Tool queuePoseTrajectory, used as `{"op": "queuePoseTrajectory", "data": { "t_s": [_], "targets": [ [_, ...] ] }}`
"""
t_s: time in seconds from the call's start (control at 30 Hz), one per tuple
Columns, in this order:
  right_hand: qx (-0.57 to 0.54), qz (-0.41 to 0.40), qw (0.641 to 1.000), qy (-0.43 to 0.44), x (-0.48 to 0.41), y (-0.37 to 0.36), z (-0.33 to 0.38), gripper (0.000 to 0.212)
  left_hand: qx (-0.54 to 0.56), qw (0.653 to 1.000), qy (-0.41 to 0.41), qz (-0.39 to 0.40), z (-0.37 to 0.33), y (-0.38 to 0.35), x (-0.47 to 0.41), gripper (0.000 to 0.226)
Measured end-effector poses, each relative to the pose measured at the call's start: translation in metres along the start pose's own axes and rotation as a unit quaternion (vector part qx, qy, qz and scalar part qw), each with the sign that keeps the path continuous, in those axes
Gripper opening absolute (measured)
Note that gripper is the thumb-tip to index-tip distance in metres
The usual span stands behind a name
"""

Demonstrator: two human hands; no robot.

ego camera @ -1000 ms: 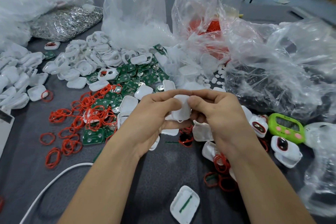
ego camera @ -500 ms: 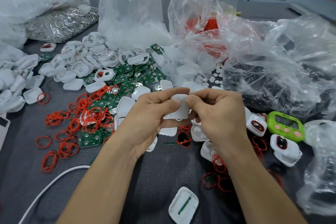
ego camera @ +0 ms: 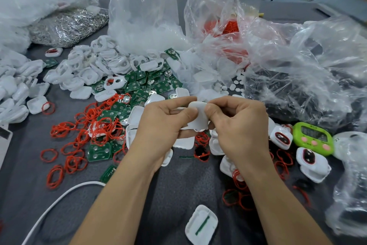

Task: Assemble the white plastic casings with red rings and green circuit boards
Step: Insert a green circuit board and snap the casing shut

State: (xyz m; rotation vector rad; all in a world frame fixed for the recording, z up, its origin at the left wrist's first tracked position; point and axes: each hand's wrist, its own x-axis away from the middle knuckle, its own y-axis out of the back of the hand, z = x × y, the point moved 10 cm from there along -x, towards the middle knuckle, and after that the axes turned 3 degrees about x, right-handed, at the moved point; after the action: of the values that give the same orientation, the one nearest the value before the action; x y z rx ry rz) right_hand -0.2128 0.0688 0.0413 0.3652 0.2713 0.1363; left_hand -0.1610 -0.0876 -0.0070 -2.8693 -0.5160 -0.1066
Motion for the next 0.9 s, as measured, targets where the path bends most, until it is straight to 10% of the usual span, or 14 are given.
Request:
{"op": "queuePoseTrajectory", "data": {
  "t_s": [0.9],
  "targets": [
    [-0.101,0.092,0.990,-0.036,-0.001,-0.020,-0.013,0.005,-0.053,0.992,-0.074,-0.086,-0.021,0.015,0.007,0.024]
  ]
}}
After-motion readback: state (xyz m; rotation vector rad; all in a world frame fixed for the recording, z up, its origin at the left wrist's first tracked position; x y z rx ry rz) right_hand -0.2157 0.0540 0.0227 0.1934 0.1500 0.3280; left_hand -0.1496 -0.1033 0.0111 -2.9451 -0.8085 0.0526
